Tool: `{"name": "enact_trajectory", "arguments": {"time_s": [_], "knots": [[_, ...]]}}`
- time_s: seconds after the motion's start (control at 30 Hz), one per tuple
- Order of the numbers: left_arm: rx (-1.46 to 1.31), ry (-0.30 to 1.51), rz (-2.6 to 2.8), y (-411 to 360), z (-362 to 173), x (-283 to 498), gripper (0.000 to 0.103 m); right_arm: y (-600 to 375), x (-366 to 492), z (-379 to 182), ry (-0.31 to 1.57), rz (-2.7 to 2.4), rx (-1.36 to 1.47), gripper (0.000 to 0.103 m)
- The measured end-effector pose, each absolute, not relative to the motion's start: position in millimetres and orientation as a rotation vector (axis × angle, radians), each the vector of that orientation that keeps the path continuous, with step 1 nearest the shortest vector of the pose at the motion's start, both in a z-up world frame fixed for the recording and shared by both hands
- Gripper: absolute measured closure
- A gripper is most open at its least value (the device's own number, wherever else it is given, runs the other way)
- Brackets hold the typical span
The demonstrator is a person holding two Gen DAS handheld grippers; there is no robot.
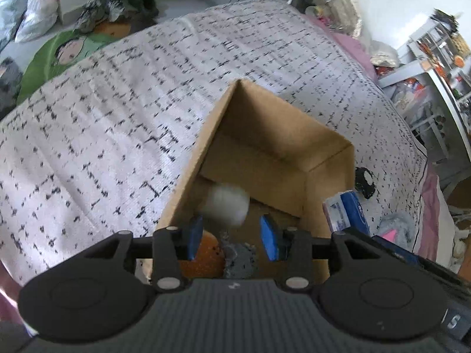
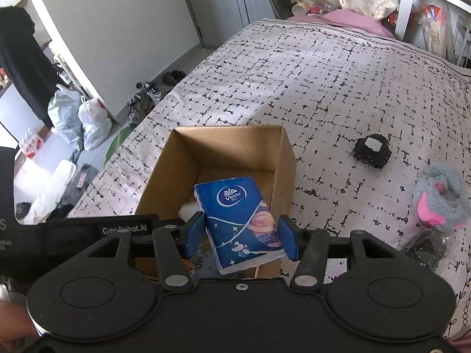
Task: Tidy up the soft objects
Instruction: 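Carry the white tissue pack and blue Vinda packet over the box, then open both grippers to drop the items into the box, then move both tools back toward the grey mouse plush and black bag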
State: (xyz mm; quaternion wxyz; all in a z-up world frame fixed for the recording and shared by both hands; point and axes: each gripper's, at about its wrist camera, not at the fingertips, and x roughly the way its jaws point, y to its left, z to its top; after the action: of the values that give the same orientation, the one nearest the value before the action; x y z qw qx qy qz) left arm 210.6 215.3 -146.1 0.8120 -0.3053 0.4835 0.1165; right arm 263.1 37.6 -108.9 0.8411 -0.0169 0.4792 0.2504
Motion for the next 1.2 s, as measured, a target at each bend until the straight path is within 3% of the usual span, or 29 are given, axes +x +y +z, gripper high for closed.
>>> {"name": "enact_trajectory", "arguments": {"time_s": [0.27, 0.53, 0.63, 1.1, 1.2], "knots": [[-0.677, 1.01, 0.252, 219, -133, 205, 0.058, 46, 263, -108, 1.008, 0.526, -0.049, 0.05], [-0.661, 0.981, 0.266, 221, -115, 196, 0.056, 42, 261, -106, 1.029, 0.514, -0.033, 0.043], [-0.653, 0.98, 0.27, 220, -111, 193, 0.053, 36, 257, -101, 1.024, 0.509, -0.024, 0.035], [-0.623, 0.952, 0.288, 200, -91, 179, 0.03, -7, 240, -85, 1.0, 0.495, 0.004, 0.035], [-0.607, 0.946, 0.282, 192, -87, 177, 0.028, -19, 237, -81, 0.992, 0.491, 0.011, 0.03]]}}
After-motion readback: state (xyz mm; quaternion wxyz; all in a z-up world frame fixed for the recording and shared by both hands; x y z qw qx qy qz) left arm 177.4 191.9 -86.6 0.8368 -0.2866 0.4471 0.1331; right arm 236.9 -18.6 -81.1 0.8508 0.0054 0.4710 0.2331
